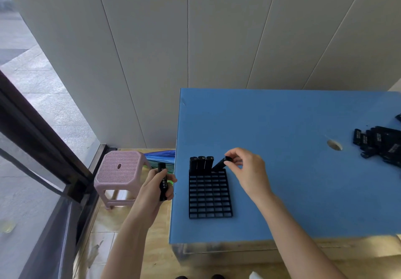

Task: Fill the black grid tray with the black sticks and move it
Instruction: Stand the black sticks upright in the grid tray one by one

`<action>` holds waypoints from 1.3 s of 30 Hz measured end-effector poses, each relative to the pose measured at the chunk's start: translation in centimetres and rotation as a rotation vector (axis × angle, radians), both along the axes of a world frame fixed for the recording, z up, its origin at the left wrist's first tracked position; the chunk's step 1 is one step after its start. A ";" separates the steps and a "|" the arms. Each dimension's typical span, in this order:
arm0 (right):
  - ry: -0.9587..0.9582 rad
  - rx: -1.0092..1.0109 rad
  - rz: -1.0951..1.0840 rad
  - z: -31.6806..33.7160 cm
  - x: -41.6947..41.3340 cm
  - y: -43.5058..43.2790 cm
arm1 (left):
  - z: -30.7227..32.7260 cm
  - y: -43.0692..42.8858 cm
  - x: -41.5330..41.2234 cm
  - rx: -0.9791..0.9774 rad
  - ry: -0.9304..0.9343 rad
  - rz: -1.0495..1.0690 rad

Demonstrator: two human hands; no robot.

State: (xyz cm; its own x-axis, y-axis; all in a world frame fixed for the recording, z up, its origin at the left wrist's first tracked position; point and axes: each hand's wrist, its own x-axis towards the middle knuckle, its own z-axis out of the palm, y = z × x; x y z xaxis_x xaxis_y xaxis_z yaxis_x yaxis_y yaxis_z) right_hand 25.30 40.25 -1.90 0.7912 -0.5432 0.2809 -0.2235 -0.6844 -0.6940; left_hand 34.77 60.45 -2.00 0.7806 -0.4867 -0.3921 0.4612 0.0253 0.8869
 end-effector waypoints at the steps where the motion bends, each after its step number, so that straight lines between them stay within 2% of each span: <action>1: 0.004 -0.009 0.020 -0.1 0.2 0.0 | 0.0 0.0 -0.1 -0.007 0.001 -0.006; 11: 0.138 -0.113 0.227 0.3 1.5 -1.0 | -0.1 0.3 0.1 -0.044 0.000 -0.052; 18: 0.199 -0.199 0.223 0.2 1.7 -1.2 | 0.4 -0.1 0.0 -0.042 0.019 0.004; 20: 0.148 -0.198 0.191 0.3 1.2 -0.7 | 0.6 -0.3 -0.1 -0.004 -0.004 0.032; 23: -0.034 0.031 0.152 0.6 0.6 1.2 | 0.7 -0.4 0.0 0.043 -0.051 0.056; 25: -0.054 0.262 0.174 0.9 0.2 2.8 | 0.7 -0.4 0.0 0.019 -0.081 0.058; 33: 0.257 1.081 0.220 1.7 0.3 6.3 | 1.1 -1.5 -0.8 -0.077 -0.175 -0.118; 36: 0.260 1.179 0.203 1.6 0.2 6.2 | 1.1 -1.7 -0.9 -0.079 -0.189 -0.135; 39: 0.205 1.168 0.150 1.1 0.1 5.4 | 1.0 -1.8 -1.1 -0.028 -0.230 -0.154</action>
State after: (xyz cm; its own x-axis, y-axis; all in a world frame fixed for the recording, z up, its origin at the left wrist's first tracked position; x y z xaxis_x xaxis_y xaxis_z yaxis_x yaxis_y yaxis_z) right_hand 25.39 45.69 -0.80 0.8408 -0.2846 -0.4605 -0.3746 0.3083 -0.8744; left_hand 33.72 58.66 -1.04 0.7634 -0.6149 -0.1979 0.2481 -0.0037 0.9687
